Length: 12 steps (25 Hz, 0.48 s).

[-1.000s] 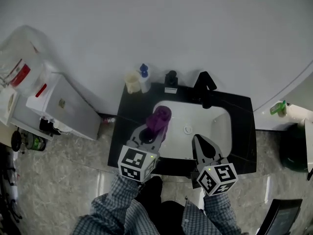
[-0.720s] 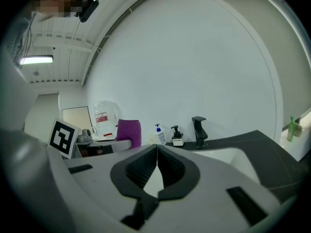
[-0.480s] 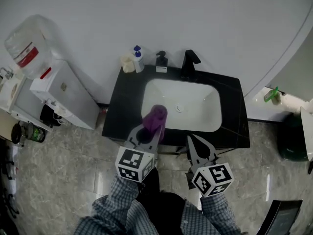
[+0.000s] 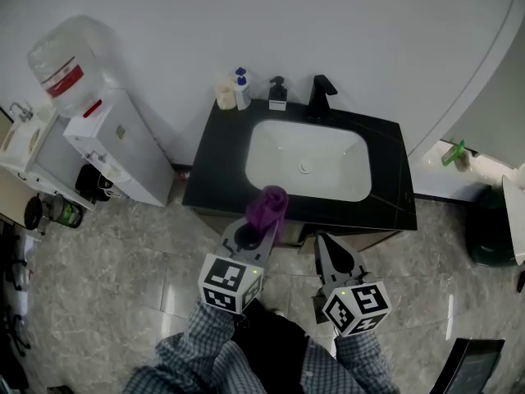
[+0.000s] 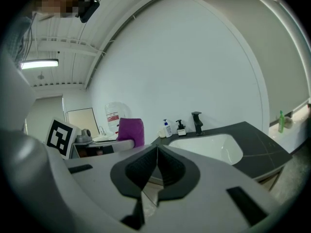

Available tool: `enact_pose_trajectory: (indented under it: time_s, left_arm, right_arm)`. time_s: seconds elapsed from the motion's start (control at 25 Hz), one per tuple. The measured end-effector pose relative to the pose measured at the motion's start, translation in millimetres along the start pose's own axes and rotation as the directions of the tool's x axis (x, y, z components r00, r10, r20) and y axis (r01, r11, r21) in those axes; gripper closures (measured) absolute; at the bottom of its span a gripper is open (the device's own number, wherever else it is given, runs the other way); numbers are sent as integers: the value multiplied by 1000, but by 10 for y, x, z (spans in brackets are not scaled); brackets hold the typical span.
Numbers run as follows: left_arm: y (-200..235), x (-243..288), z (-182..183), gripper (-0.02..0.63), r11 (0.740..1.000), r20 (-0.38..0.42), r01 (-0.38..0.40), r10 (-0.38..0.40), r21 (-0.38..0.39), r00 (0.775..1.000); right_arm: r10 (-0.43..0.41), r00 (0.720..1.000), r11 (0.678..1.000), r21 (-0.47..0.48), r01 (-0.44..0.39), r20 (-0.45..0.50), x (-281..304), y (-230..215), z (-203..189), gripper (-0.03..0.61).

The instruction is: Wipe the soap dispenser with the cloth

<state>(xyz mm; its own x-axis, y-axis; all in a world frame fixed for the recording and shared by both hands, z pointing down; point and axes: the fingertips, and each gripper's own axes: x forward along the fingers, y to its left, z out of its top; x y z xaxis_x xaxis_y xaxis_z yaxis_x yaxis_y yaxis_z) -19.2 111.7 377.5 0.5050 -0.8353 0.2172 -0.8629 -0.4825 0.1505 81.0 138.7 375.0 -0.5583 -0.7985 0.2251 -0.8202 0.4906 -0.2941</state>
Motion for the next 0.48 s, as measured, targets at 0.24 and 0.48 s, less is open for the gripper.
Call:
enact_pose_trajectory:
  time_s: [0.24,0.48]
  left_arm:
    - [-32,-133,-30,555,999,-20,40,-40,13,999]
    - [62,-281,-6,556,999,-11,43,-43,4,999]
  right_arm:
    - [24,1000,1000,0,-24,-11,110,197,-14,560]
    - [15,1000,1000,-6,-15,19,177,369,43,560]
